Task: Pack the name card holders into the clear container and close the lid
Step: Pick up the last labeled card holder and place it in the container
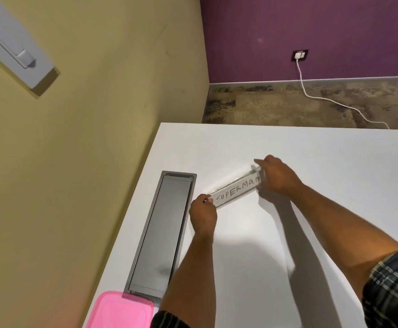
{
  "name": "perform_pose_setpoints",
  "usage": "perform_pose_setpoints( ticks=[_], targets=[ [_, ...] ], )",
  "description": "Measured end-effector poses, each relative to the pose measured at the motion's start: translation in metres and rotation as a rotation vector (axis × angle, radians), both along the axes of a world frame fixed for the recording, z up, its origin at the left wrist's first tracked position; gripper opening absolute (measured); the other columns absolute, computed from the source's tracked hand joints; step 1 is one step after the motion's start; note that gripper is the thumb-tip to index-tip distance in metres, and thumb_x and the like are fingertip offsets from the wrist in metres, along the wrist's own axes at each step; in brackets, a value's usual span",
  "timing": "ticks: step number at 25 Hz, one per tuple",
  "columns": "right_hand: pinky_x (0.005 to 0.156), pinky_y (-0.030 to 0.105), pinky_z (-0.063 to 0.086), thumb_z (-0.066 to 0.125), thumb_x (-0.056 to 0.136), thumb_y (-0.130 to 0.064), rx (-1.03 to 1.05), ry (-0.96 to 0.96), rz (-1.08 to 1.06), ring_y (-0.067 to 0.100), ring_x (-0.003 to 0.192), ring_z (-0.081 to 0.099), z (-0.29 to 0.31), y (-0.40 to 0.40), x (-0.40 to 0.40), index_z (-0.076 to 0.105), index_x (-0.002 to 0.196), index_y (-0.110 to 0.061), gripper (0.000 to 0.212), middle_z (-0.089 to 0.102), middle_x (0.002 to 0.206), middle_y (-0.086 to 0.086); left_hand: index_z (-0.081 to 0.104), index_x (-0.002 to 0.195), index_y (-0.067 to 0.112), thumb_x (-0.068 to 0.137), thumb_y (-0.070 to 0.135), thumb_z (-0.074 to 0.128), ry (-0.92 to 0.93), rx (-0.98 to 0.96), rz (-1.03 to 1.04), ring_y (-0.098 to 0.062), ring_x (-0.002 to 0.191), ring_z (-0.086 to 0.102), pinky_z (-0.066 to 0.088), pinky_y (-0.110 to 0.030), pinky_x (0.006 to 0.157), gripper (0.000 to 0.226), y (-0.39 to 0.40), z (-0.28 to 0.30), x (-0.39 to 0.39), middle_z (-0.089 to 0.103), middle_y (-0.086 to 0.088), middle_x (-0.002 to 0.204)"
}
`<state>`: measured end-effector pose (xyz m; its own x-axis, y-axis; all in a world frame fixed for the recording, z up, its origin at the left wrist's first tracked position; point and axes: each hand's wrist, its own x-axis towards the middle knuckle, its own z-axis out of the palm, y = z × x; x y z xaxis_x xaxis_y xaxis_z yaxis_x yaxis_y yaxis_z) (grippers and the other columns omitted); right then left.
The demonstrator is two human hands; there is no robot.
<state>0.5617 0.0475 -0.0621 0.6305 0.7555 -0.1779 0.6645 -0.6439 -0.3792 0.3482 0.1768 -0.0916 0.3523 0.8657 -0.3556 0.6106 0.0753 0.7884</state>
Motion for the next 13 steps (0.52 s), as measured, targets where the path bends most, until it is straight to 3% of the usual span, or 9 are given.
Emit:
perform_pose_setpoints(
  ticks=[3, 6, 10, 13],
  targets=[
    [0.087, 0.037, 0.051, 0.085, 0.069, -0.031, -0.104, -0.050, -0.002, 0.028, 0.112, 0.054, 0.019, -0.060, -0.031, 0.050, 0.143, -0.017, 0.082, 0.052, 0.121, 0.007, 0.071, 0.092, 0.013, 0.094, 0.014, 0.057, 0.038, 0.009, -0.115, -0.031, 0.088, 0.069, 0.059, -0.034, 0.076, 0.014, -0.022, 0.032, -0.014, 0.072, -0.009, 0.099],
    [0.081, 0.034, 0.050, 0.085, 0.068, -0.041, -0.118, -0.060, -0.017, 0.026, 0.108, 0.056, 0.037, -0.114, -0.057, 0.058, 0.133, -0.022, 0.073, 0.054, 0.116, 0.003, 0.075, 0.095, 0.012, 0.092, 0.016, 0.063, 0.097, 0.062, -0.264, -0.025, 0.085, 0.067, 0.047, -0.021, 0.063, 0.013, -0.045, 0.059, -0.031, 0.074, -0.007, 0.097],
    [0.075, 0.032, 0.046, 0.083, 0.070, -0.042, -0.109, -0.112, 0.004, 0.024, 0.103, 0.058, 0.065, -0.186, -0.091, 0.062, 0.126, -0.027, 0.062, 0.055, 0.111, 0.000, 0.077, 0.086, 0.006, 0.086, 0.012, 0.070, 0.127, 0.044, -0.435, -0.028, 0.087, 0.073, 0.059, -0.033, 0.083, 0.009, -0.083, 0.093, -0.061, 0.077, -0.012, 0.085],
    [0.072, 0.031, 0.047, 0.085, 0.068, -0.046, -0.042, -0.044, 0.016, 0.021, 0.095, 0.059, 0.079, -0.238, -0.117, 0.064, 0.119, -0.032, 0.058, 0.051, 0.107, -0.004, 0.075, 0.076, 0.001, 0.080, 0.005, 0.074, 0.080, -0.050, -0.487, -0.033, 0.080, 0.076, 0.062, -0.035, 0.076, 0.005, -0.108, 0.112, -0.084, 0.076, -0.018, 0.078]
  ],
)
